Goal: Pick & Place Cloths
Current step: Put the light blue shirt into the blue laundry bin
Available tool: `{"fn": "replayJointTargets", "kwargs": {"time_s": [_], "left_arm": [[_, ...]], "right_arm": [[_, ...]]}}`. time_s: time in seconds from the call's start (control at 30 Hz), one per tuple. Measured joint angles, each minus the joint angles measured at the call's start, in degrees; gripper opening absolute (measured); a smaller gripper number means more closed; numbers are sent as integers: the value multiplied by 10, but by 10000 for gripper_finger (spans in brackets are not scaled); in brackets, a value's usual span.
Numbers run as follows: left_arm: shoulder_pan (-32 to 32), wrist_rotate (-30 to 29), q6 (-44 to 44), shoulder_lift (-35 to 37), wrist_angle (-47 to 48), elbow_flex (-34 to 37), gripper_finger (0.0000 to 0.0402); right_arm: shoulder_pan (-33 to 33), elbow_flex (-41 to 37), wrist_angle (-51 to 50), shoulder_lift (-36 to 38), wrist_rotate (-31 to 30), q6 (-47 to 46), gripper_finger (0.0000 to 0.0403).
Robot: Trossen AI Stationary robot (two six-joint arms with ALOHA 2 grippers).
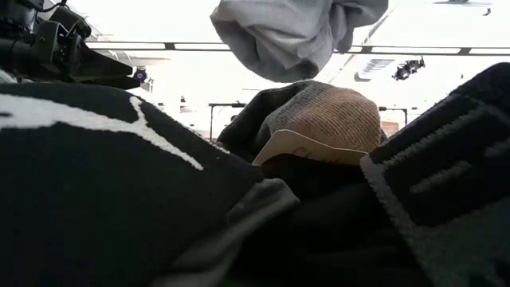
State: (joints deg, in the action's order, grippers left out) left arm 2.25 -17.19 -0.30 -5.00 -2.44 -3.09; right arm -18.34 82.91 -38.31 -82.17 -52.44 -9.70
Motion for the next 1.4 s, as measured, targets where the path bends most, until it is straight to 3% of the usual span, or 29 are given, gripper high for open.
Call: {"fn": "replayJointTargets", "kwargs": {"time_s": [0.23,0.37,0.47,0.67,0.87,1.1,1.4], "left_arm": [[0,0,0,0,0,0,305],[0,0,0,0,0,0,305],[0,0,0,0,0,0,305],[0,0,0,0,0,0,305],[0,0,0,0,0,0,305],[0,0,0,0,12,0,305],[0,0,0,0,14,0,305]], "right_arm": [[7,0,16,0,-242,79,41],[42,0,38,0,-324,149,41],[87,0,25,0,-345,179,41],[192,0,-15,-24,-287,181,41],[266,0,-53,-68,-183,191,41],[299,0,-53,-148,-47,253,41],[328,0,-28,-232,76,225,41]]}}
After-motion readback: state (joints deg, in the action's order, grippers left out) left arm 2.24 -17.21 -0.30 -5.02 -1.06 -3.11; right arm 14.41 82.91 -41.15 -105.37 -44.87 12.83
